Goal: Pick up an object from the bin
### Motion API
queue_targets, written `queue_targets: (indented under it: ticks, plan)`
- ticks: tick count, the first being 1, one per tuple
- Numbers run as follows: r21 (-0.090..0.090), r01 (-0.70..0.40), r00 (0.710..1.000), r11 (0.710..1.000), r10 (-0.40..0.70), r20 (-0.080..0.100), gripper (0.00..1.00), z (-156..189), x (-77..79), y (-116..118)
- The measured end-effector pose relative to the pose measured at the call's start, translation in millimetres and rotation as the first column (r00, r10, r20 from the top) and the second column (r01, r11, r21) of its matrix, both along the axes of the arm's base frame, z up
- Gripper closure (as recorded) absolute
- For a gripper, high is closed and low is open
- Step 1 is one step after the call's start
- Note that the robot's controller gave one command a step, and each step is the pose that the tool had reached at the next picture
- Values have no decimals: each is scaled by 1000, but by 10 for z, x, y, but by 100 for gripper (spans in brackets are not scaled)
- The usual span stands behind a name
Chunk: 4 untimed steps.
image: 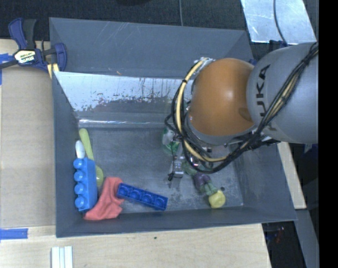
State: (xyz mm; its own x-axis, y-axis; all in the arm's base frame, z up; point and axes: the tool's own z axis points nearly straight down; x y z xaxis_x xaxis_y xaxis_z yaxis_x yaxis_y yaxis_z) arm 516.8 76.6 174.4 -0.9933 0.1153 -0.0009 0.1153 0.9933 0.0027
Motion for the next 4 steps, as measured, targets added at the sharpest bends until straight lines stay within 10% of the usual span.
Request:
queue_targets:
  ticks: [1, 2, 3, 4]
  plan:
    - [-2, 6, 1000, 1000, -6, 3, 0, 99, 70, -466]
    - [-1, 197, 980, 980, -197, 4, 0, 123, 591, -668]
    - [-2, 211, 977, 977, -211, 3, 0, -140, 767, -747]
    - [-4, -58, 998, 998, 58, 15, 0, -475, 924, -965]
